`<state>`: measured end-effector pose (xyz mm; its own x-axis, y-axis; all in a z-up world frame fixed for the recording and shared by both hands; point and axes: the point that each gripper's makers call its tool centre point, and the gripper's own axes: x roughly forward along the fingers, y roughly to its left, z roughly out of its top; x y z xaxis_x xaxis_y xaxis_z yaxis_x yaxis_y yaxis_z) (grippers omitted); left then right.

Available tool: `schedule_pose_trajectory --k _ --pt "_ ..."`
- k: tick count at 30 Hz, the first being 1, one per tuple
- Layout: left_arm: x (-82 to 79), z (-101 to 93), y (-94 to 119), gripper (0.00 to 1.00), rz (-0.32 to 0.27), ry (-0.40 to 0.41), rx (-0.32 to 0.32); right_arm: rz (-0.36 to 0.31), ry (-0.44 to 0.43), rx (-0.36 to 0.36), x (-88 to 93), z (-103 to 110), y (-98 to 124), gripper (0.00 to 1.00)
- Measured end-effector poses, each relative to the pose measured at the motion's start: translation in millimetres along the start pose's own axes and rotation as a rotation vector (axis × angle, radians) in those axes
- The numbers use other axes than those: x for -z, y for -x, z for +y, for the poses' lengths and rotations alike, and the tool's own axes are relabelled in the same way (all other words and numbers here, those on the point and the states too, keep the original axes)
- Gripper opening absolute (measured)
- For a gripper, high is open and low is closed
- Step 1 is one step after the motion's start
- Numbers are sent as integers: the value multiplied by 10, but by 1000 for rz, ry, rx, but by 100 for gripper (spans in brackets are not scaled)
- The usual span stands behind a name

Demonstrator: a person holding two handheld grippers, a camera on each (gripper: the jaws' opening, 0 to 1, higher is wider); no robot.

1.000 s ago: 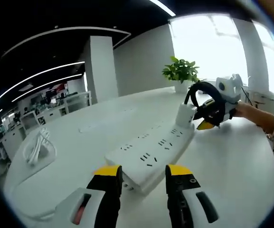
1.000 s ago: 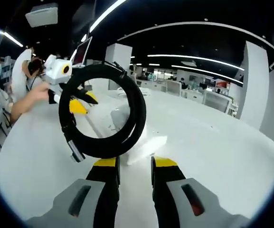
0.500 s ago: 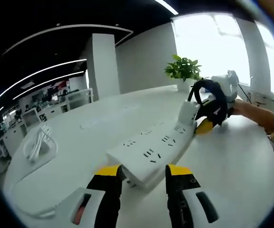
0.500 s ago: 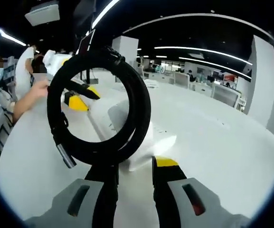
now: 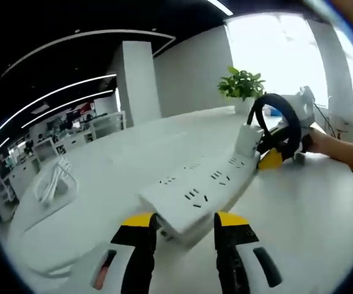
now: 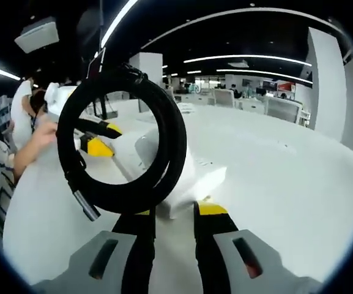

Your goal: Straighten the power strip on the desk, plug the charger into it

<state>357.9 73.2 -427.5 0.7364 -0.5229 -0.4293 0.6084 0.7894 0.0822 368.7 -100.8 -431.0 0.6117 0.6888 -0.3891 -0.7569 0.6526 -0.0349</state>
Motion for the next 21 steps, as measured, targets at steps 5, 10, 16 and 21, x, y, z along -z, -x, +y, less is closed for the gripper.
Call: schedule_pose_trajectory --k 5,10,16,21 --pt "2 55 -23 38 -8 10 -13 -3 -9 15 -27 -31 -55 24" --pt "-7 128 -59 38 -24 25 -31 -14 -36 47 -53 -77 -127 22" --pt "-8 197 -77 38 -37 40 -44 -38 -68 61 -75 -111 -181 21" --pt "-11 213 -84 38 -42 44 -52 -36 -57 77 -86 -102 -187 20"
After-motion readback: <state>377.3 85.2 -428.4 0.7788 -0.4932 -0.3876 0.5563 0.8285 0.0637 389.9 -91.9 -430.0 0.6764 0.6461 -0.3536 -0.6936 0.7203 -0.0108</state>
